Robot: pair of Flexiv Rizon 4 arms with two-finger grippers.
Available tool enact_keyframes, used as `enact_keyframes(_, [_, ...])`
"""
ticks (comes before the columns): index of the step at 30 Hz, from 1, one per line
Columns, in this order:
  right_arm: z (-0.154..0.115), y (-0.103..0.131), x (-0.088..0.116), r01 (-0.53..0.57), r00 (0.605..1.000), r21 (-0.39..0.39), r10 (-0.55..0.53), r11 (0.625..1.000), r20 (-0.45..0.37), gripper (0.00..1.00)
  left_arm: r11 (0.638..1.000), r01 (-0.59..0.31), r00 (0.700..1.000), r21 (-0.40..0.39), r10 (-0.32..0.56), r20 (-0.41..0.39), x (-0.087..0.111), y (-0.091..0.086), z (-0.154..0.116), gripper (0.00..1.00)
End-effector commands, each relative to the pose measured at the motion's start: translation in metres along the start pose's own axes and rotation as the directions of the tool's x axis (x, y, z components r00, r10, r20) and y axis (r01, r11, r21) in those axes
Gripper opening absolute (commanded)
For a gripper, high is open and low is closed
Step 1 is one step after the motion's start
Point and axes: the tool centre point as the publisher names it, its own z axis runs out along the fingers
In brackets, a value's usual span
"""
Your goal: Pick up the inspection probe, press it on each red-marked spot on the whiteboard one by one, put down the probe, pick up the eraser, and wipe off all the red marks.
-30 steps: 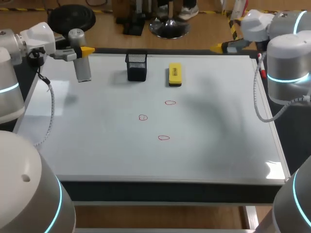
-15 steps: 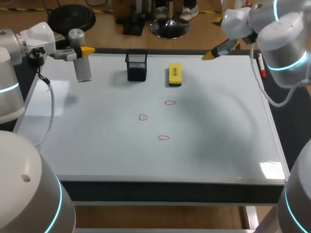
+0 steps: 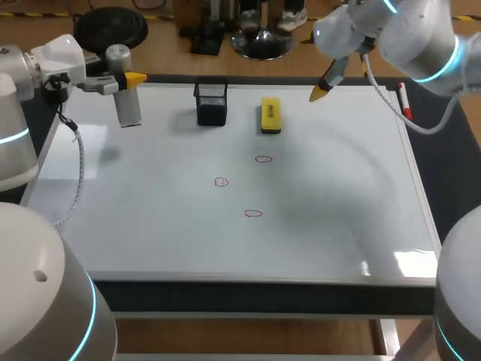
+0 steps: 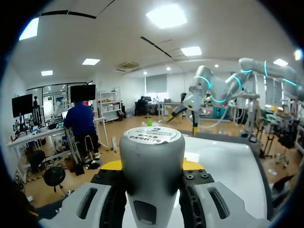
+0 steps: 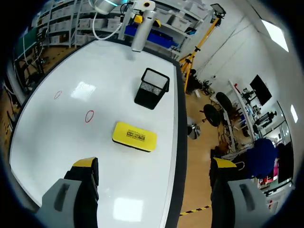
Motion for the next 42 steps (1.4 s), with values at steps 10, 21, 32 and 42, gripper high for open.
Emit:
enact_keyframes(10, [0.008,0.014,-0.002,0.450,0.771,0.199,-0.266,0.871,-0.579,1.00,1.000,-0.002,1.000,0.004,0.002,0.003,0.000,0.000,0.000,0.00])
enact_keyframes(21, [0.008,0.014,-0.002,0.450,0.771,0.199,-0.266,0.871,-0.579,1.00,1.000,-0.002,1.000,0.004,0.002,0.003,0.000,0.000,0.000,0.00])
enact_keyframes(32, [0.028,0.011,0.006,0.513,0.707,0.151,-0.316,0.845,-0.632,1.00,1.000,-0.002,1.000,0.004,0.002,0.003,0.000,0.000,0.000,0.00])
enact_keyframes(42, [0.067,0.008,0.037,0.723,0.502,-0.090,-0.610,0.685,-0.613,1.00,1.000,-0.002,1.000,0.004,0.002,0.003,0.000,0.000,0.000,0.00])
